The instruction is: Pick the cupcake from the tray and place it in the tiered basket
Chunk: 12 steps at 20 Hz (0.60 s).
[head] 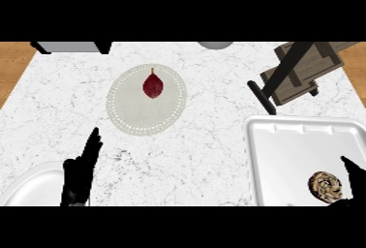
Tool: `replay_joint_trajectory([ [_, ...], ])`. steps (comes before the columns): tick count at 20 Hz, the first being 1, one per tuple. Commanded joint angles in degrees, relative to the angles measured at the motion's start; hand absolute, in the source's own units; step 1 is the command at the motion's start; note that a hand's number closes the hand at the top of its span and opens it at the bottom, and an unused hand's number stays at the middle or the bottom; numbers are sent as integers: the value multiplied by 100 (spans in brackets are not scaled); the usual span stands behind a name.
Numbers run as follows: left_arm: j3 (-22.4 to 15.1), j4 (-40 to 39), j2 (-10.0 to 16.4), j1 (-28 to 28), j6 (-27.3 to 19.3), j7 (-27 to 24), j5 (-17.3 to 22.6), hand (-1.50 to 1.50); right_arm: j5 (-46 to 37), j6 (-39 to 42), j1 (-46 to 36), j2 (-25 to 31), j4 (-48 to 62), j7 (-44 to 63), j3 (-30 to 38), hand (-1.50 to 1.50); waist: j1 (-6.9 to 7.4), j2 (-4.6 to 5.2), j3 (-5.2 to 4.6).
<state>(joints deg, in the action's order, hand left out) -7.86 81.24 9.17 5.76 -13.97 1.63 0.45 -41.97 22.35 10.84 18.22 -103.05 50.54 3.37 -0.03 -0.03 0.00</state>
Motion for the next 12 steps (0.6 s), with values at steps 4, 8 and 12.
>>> replay_joint_trajectory([
  [4,-111,473,-138,286,92,280,-155,0,-235,-23,-84,-327,462,-103,-38,-150,12,-1,1],
  [8,118,-216,-277,-154,98,9,-282,0,-302,-97,-421,-342,920,-241,214,-150,2,3,0],
  [12,363,-25,-92,-67,244,41,-211,0,-448,-417,-259,-299,1190,-862,268,150,6,1,0],
])
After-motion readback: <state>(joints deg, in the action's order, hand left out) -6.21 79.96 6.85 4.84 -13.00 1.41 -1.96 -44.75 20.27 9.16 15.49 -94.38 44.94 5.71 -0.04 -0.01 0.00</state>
